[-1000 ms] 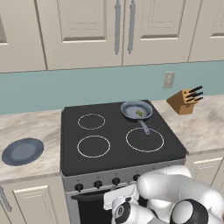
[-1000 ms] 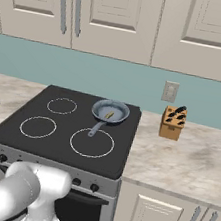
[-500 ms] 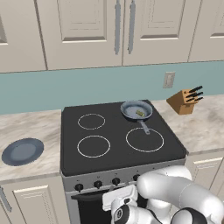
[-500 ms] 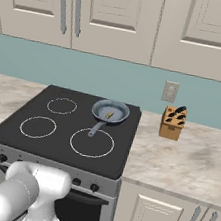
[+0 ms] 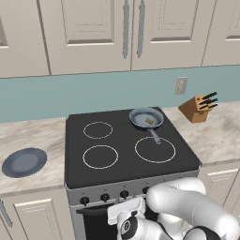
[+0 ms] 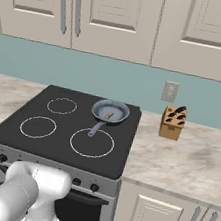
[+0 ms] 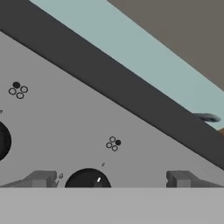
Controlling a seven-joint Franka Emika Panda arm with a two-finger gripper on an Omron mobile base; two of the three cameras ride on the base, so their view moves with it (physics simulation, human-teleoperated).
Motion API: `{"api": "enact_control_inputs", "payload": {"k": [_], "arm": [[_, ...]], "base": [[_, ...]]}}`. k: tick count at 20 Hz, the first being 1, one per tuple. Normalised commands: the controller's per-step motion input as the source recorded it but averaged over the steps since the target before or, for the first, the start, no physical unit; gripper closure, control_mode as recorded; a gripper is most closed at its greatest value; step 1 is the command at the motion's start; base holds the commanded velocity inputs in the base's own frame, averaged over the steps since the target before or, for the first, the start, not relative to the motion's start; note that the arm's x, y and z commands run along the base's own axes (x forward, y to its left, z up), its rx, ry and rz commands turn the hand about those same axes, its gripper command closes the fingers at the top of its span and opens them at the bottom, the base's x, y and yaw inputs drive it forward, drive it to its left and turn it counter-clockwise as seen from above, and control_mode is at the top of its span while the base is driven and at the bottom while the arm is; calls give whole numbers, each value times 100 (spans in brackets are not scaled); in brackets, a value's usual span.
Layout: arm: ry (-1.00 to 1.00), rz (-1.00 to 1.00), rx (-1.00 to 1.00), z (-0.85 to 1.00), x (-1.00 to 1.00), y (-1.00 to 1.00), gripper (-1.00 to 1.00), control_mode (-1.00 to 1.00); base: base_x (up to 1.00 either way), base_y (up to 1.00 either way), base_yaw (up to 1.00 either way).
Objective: Pick up the butter stick and place it in the pan. Then turn on the burner for the pan.
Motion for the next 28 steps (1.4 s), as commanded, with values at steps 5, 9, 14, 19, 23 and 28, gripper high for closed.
{"api": "enact_control_inputs", "payload": {"k": [5,9,14,19,23,28], "arm": [[0,1,9,-4,35,-19,-100,-100],[0,0,10,-7,30,-23,-100,-100],[0,0,10,-12,16,-26,-100,-100],[0,0,10,-11,10,-20,-100,-100],[-1,0,10,-7,12,-21,-100,-100],[-2,0,10,-10,15,-30,-100,-100]], "base": [[0,0,0],[0,0,0],[0,0,0],[0,0,0],[0,0,0],[0,0,0]]}}
